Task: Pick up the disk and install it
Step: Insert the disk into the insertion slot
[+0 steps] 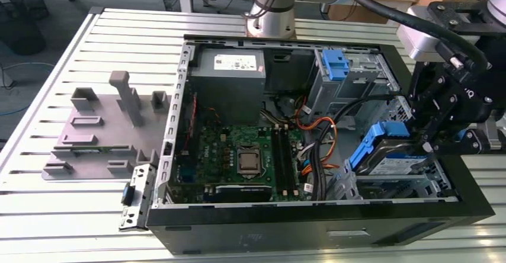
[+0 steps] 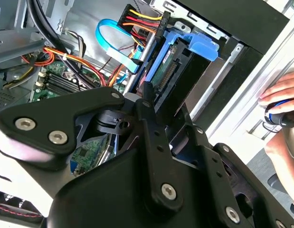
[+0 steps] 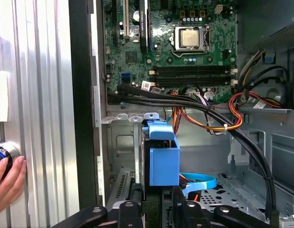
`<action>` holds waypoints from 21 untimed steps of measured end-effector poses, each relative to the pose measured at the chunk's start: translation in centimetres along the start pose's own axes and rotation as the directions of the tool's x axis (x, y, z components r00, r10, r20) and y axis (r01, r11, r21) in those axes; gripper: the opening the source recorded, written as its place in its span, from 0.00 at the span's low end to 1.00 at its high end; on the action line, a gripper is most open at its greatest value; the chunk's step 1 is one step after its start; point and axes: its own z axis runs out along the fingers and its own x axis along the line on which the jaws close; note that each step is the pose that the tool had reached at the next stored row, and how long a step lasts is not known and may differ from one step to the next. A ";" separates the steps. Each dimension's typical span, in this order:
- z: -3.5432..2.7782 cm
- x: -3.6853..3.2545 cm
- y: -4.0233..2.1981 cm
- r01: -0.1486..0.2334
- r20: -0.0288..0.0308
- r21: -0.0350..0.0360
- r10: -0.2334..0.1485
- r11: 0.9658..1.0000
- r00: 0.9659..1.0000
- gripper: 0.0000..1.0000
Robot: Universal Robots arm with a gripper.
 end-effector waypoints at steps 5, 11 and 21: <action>0.02 0.00 0.00 0.000 0.000 0.000 0.000 1.000 1.000 0.35; 0.04 0.00 0.00 0.000 0.000 0.000 0.000 1.000 1.000 0.42; 1.51 -0.13 0.25 0.000 0.000 0.002 0.000 1.000 1.000 0.42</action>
